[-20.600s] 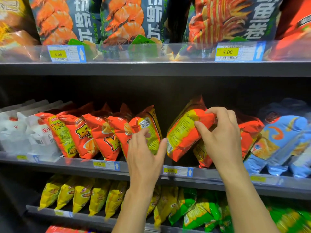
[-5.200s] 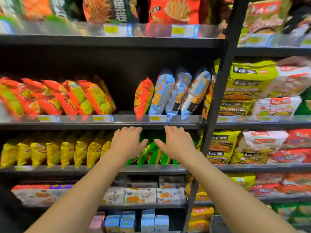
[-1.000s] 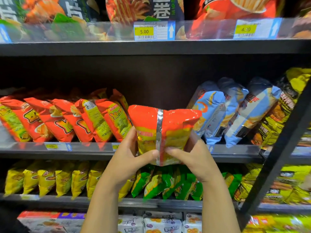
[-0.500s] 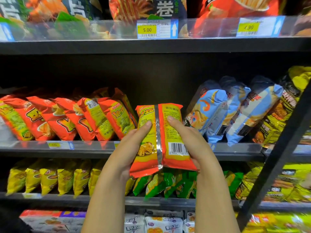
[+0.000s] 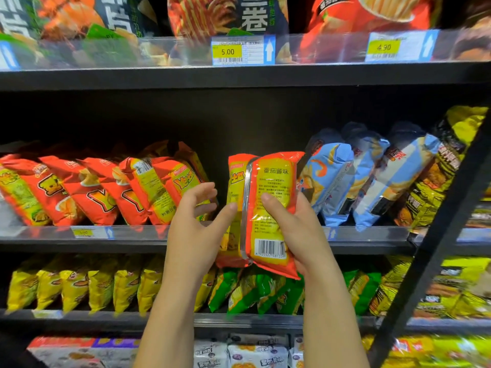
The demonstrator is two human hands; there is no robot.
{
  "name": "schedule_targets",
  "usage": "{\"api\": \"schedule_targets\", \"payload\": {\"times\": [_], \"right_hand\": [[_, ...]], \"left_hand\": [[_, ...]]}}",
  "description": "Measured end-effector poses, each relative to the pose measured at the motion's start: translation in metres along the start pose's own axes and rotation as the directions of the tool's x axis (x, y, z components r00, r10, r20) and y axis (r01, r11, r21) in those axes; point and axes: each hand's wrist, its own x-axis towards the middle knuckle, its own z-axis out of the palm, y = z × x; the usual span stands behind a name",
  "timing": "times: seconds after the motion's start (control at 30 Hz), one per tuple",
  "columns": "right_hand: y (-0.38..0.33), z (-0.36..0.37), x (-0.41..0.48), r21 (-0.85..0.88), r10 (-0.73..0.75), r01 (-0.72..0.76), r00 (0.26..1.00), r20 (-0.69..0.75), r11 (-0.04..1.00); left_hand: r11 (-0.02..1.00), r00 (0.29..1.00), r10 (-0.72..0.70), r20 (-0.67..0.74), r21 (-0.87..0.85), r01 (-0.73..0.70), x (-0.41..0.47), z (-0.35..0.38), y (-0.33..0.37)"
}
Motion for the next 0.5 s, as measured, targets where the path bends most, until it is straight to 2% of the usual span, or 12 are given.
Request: {"api": "schedule_targets", "payload": {"times": [0.1, 0.23, 0.4, 0.5], "right_hand": [[0.003, 0.008, 0.003, -0.093, -0.096, 0.090, 0.994, -0.058, 0.992], [0.007, 0.014, 0.002, -0.142, -0.146, 0.141, 0.989, -0.027, 0.980], [0.008, 0.014, -0.005, -0.089, -0.173, 0.176, 0.984, 0.043, 0.980], [0.010, 0.012, -0.007, -0.102, -0.244, 0.245, 0.969, 0.031, 0.964]], "left_hand": [[0.995, 0.994, 0.005, 0.111, -0.098, 0.006, -0.007, 0.006, 0.008], [0.996, 0.981, -0.017, 0.194, -0.078, 0.032, -0.011, 0.012, 0.012], [0.995, 0.984, -0.087, 0.159, -0.042, 0.095, -0.012, 0.007, 0.005], [0.965, 0.985, -0.108, 0.135, -0.224, 0.136, -0.014, 0.006, 0.002]]}}
